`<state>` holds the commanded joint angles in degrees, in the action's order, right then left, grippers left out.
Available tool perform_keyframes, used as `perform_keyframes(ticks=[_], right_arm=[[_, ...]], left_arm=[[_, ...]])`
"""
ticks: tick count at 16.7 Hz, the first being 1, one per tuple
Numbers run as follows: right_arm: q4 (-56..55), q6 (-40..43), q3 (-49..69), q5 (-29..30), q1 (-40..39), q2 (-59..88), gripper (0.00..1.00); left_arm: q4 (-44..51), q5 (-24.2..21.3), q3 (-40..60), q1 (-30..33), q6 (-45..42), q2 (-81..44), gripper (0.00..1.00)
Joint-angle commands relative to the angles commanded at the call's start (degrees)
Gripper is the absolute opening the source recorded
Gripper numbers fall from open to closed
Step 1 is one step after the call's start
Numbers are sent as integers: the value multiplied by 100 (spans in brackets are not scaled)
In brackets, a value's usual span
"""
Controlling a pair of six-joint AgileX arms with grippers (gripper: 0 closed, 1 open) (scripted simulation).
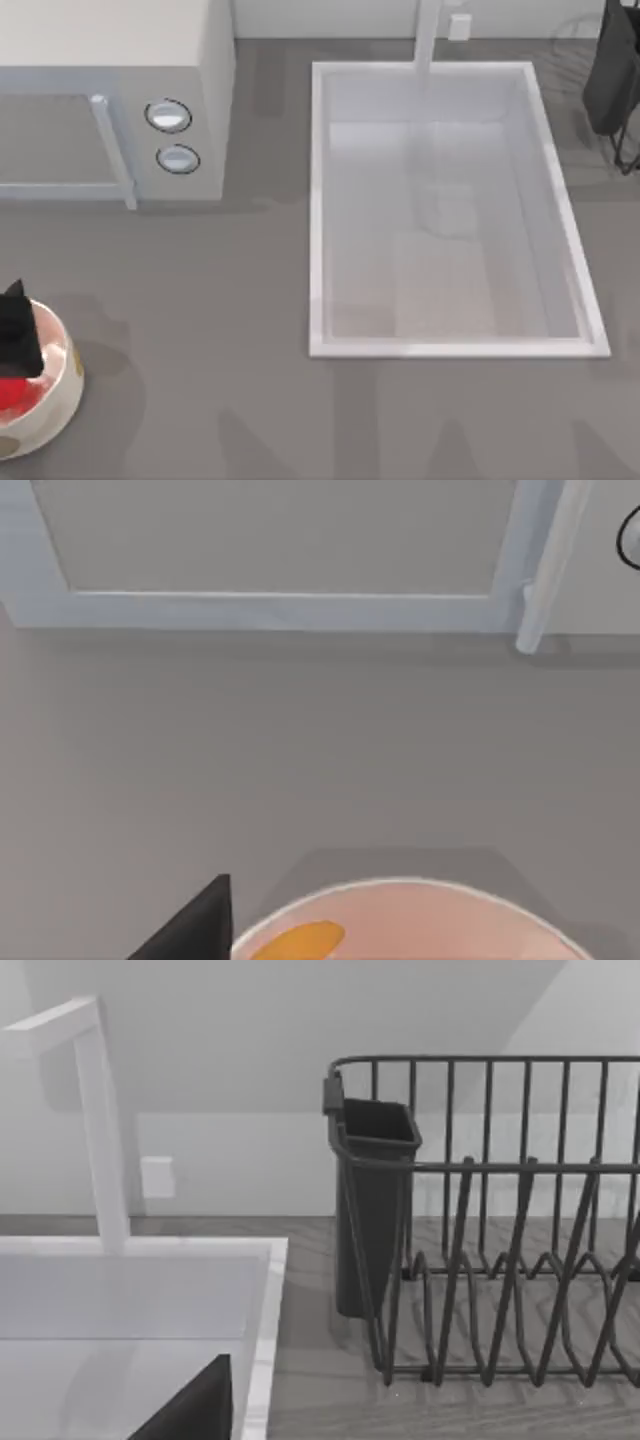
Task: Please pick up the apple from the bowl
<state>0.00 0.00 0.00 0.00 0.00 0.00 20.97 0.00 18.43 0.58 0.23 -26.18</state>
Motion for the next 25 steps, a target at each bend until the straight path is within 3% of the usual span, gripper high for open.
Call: perform_keyframes(ticks=[8,13,20,25], right_arm=[[0,0,0,0,0,0,100],[0,0,0,0,0,0,100],[0,0,0,0,0,0,100],[0,0,0,0,0,0,100]], left_arm=[[2859,0,2501,78,31,-3940,100],[3922,0,3434,108,42,-5430,100],[4037,0,3531,88,43,-5613,100],[3104,0,3000,90,29,-6008,100]])
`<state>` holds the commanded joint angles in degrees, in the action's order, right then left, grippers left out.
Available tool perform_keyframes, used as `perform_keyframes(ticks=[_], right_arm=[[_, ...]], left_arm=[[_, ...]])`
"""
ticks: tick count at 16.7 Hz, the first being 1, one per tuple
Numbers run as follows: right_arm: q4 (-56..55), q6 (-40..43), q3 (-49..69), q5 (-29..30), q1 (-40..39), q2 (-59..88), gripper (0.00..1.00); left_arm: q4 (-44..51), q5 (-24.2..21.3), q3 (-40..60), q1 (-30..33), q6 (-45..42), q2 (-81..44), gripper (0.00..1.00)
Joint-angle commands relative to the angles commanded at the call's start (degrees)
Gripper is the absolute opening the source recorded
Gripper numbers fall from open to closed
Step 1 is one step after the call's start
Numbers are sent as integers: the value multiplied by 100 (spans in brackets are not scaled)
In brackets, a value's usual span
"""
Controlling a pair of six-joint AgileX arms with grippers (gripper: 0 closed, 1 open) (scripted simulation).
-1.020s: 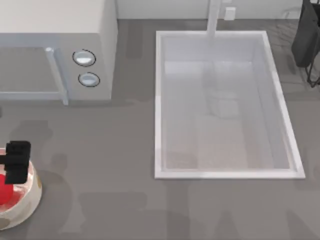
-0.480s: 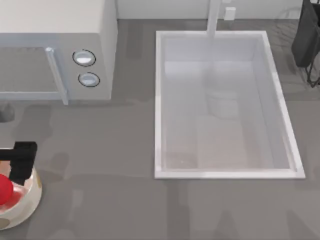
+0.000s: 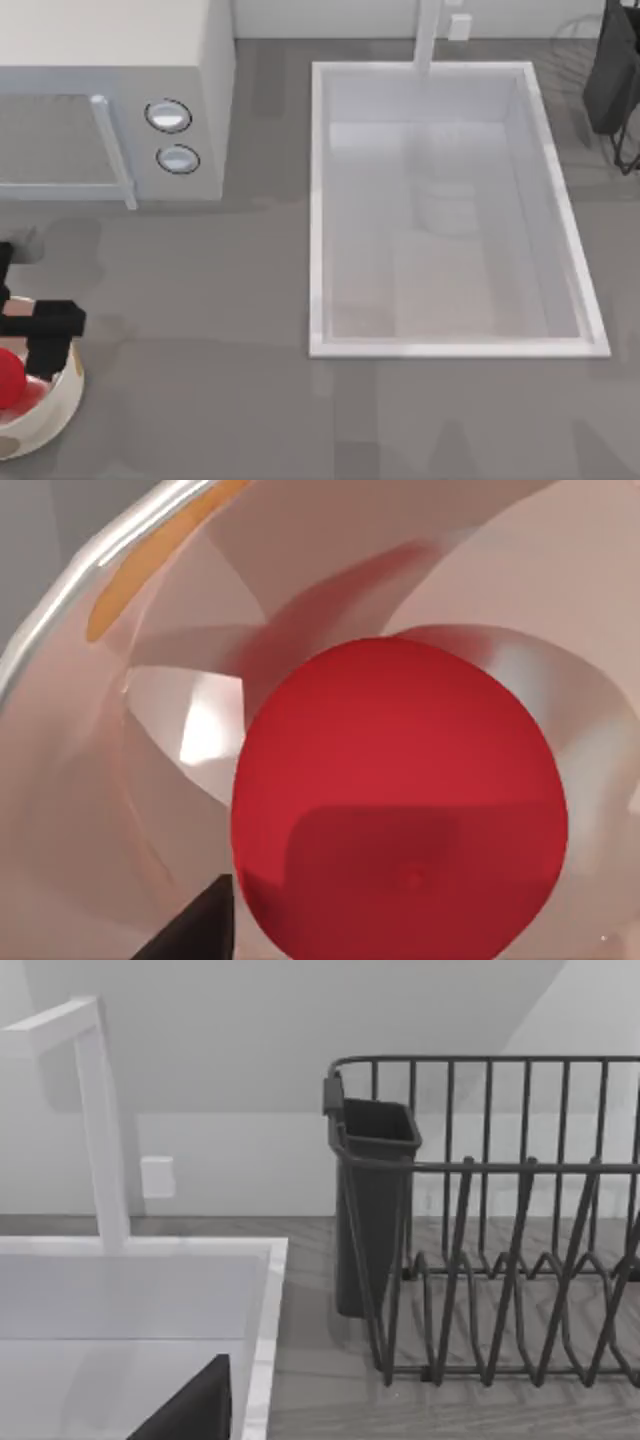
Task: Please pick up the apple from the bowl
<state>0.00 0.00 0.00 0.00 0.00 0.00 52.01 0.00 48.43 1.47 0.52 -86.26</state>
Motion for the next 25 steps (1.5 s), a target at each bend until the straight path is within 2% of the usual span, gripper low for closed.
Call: perform_keyframes(ticks=[5,10,23,25], right_arm=[[0,0,0,0,0,0,100],[0,0,0,0,0,0,100],[0,0,0,0,0,0,100],[0,0,0,0,0,0,100]], left_arm=[[-1214,0,-683,2,-18,-512,100],[-1312,0,-759,2,-20,-570,100],[-1312,0,-759,2,-20,-570,2],[-1312,0,-759,2,-20,-570,0]])
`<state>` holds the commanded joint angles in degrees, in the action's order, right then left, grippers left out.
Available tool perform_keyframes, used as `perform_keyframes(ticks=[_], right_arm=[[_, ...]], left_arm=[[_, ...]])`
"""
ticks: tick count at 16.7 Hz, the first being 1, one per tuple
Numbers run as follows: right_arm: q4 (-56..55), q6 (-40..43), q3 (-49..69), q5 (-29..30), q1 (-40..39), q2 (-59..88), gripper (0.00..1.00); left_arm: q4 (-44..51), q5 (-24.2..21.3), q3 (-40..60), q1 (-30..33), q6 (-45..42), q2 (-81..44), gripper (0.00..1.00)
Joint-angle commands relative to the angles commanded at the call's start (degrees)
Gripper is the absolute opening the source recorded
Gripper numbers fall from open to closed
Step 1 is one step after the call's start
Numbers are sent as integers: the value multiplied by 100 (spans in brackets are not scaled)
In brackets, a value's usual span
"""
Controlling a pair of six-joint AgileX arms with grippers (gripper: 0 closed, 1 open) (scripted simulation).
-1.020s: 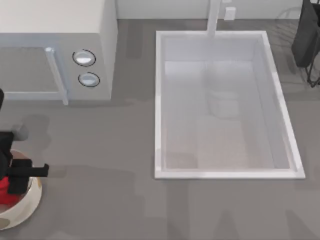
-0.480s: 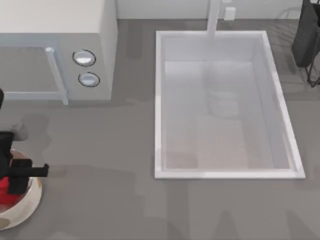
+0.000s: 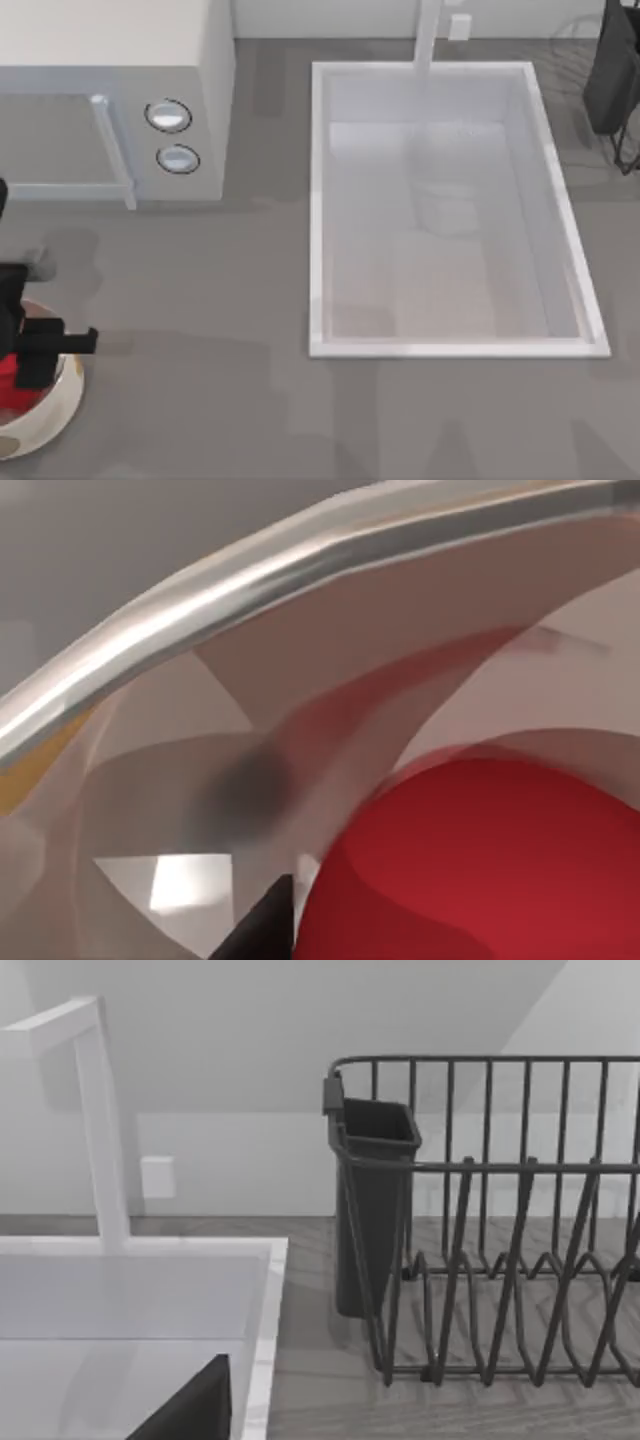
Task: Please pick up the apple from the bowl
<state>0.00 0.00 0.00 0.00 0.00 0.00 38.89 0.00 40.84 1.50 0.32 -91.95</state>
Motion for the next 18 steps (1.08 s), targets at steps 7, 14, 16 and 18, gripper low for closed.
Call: perform_keyframes(ticks=[7,14,16,18], right_arm=[[0,0,0,0,0,0,100],[0,0,0,0,0,0,100],[0,0,0,0,0,0,100],[0,0,0,0,0,0,100]], left_arm=[[113,23,227,-33,-36,227,0],[1449,24,1535,-8,-12,148,0],[2371,25,2416,5,1,158,0],[3444,26,3381,19,16,199,0]])
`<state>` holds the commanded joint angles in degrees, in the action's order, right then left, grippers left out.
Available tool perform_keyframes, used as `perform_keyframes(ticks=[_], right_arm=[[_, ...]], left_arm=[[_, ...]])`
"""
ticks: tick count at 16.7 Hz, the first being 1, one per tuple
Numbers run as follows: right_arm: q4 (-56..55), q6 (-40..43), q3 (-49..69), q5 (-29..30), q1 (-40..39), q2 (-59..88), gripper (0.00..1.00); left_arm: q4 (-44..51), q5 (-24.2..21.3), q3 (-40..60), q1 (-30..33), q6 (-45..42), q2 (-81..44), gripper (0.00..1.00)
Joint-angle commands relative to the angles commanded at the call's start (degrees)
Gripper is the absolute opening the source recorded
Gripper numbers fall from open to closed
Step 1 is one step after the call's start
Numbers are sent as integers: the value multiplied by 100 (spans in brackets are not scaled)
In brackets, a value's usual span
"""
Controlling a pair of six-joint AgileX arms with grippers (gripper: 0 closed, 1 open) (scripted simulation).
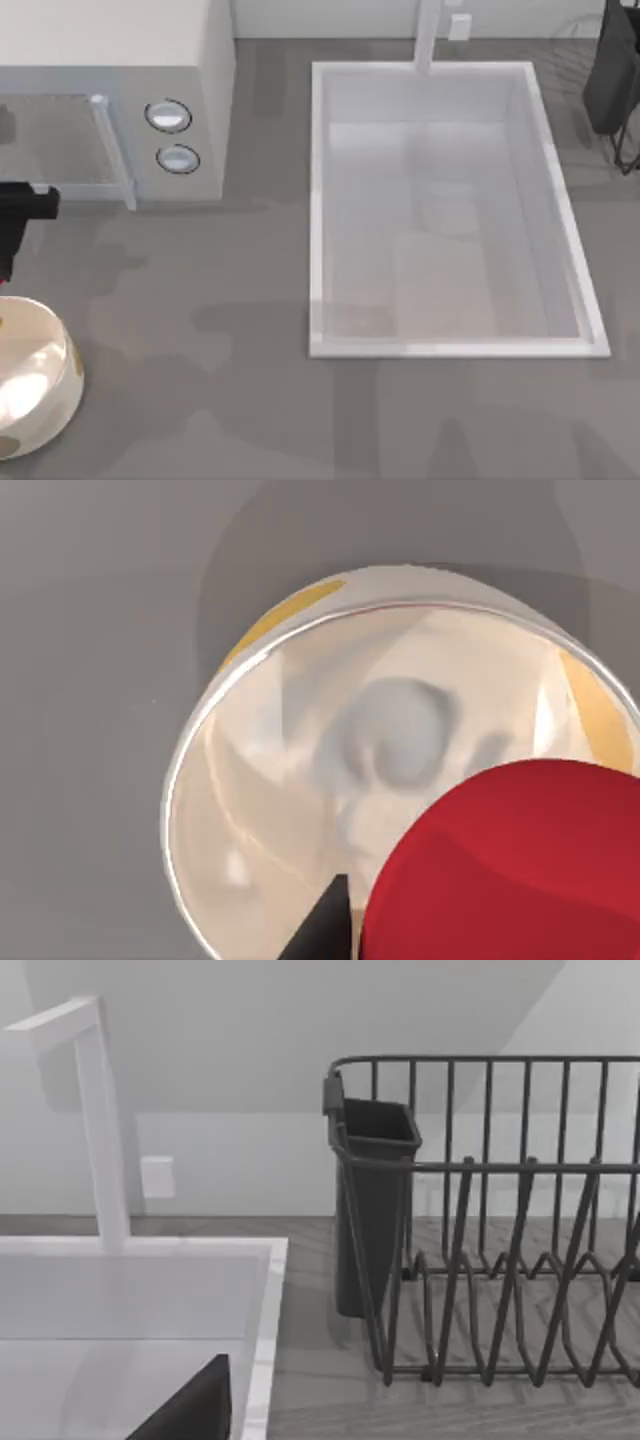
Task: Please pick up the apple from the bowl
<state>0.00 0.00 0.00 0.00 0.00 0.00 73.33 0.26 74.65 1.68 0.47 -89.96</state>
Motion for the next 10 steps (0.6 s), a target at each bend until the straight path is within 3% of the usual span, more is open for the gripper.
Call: perform_keyframes(ticks=[5,10], right_arm=[[0,0,0,0,0,0,100],[0,0,0,0,0,0,100]], left_arm=[[2043,2,1935,29,32,200,0],[2608,2,2483,39,44,330,0]])
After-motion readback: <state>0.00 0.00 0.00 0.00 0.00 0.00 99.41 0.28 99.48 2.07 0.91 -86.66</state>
